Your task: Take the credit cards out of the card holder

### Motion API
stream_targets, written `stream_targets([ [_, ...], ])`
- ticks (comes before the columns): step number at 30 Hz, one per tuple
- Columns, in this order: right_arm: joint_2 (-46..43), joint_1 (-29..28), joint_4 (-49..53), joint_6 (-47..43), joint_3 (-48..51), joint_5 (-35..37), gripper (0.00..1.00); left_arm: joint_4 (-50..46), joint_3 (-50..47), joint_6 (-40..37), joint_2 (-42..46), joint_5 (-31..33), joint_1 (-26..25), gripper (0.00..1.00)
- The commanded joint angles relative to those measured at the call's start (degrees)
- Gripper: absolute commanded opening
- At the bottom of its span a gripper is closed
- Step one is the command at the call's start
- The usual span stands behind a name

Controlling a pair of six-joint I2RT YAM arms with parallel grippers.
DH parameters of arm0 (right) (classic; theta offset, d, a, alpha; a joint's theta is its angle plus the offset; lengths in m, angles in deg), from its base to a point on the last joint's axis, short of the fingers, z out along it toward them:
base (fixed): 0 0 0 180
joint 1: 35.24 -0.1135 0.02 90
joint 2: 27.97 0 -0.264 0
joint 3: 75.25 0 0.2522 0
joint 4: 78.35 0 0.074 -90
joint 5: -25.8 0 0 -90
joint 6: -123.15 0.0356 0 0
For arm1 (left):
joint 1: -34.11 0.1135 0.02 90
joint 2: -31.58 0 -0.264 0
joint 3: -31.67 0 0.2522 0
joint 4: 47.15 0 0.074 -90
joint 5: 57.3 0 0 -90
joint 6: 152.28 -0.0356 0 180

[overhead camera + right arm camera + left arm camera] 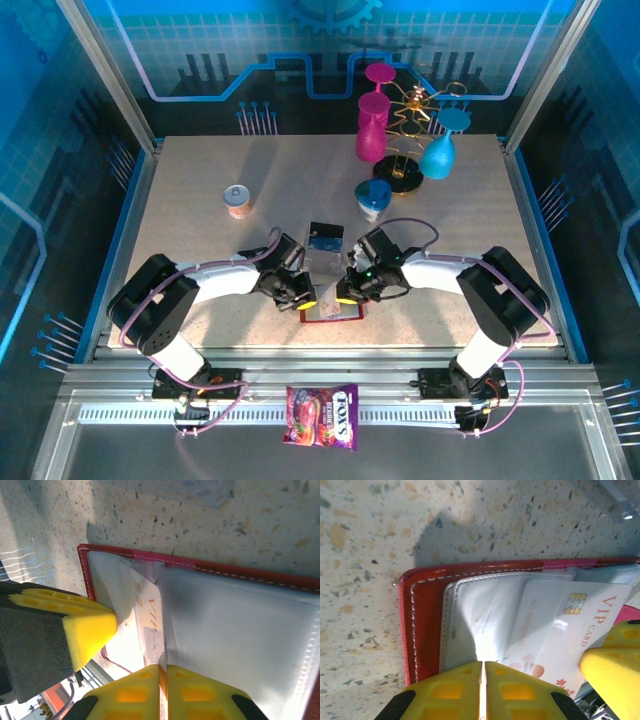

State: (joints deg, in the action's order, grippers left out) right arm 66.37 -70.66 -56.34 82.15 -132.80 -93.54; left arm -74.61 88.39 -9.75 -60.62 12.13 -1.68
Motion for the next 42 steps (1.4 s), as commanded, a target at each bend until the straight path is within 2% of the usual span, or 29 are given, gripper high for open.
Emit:
stream_targets([
  [1, -1.8, 1.4, 3.3, -2.1, 0.6, 1.2, 0.12, -4.2, -0.1, -0.5, 1.0, 1.5, -0.2, 0.12],
  [21, -6.4, 2.9, 9.3, -4.9, -0.9, 2.5, 0.08, -4.9, 2.9, -1.3, 2.0, 1.5, -0.2, 0.15],
  [29, -7.7, 3.0, 11.5, -5.5, -2.7, 2.5, 0.05, -2.4, 2.7, -1.4, 4.9, 2.1, 0.0, 0.19],
  [42, -11.5, 2.8, 17.1, -7.0, -6.3, 4.4, 0.02, 0.5, -0.8, -1.2, 12.5, 4.4, 1.7, 0.21],
])
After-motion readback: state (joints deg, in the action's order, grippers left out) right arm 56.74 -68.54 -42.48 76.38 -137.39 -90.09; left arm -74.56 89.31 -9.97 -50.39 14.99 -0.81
